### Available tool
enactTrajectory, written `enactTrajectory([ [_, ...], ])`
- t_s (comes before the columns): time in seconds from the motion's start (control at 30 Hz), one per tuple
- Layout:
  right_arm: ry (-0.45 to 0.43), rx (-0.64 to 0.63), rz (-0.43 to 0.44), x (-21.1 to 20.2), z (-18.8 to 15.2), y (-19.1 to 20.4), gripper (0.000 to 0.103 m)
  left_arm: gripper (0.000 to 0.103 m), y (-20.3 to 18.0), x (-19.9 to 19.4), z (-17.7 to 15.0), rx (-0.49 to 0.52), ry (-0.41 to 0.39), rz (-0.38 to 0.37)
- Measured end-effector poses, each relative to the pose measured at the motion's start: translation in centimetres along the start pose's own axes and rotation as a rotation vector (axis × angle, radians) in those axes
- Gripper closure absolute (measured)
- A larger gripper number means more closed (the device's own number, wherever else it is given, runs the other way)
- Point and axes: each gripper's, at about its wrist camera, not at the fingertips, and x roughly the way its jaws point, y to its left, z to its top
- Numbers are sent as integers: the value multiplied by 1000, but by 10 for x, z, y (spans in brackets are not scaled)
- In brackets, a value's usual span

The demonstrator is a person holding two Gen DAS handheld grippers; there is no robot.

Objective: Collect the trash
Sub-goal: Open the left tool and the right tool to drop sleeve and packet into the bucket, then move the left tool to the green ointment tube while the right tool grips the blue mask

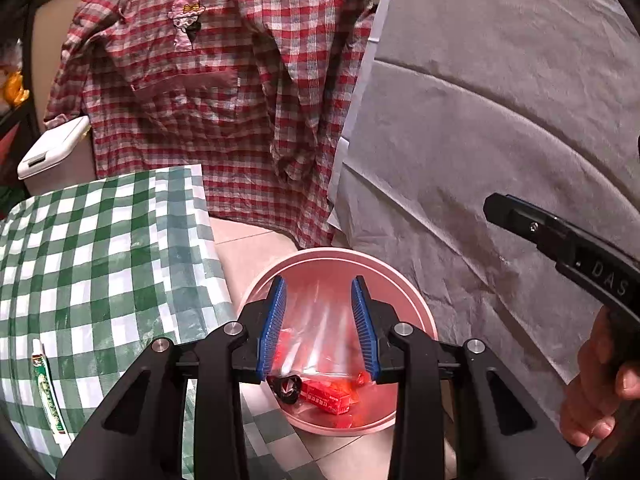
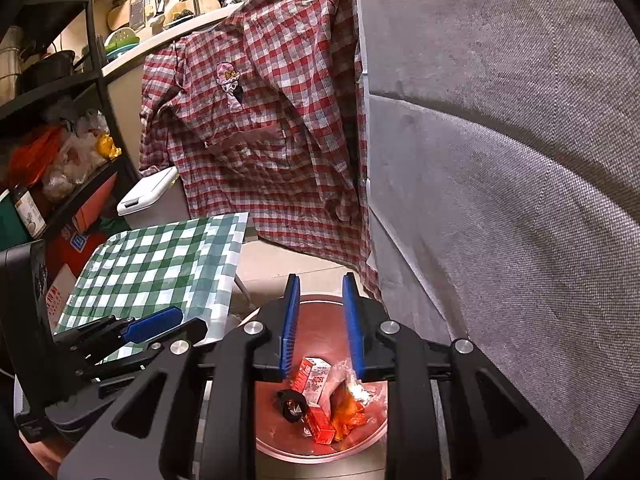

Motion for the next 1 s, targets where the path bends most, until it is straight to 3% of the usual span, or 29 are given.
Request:
enactTrajectory([
  [0.23, -9, -2, 12, -3, -1, 4, 80, 70, 6, -14, 1, 12, -21, 5],
  [0.43, -42, -40, 49, -15, -6, 23, 80, 70, 30, -49, 1, 4, -65, 42],
  [0.77, -119, -179, 189, -57, -30, 96, 81, 73, 115, -148, -7, -69, -185, 153],
  [1.0, -52, -162, 328, -66, -65, 148, 88, 73, 172, -210, -26, -113, -242, 235],
])
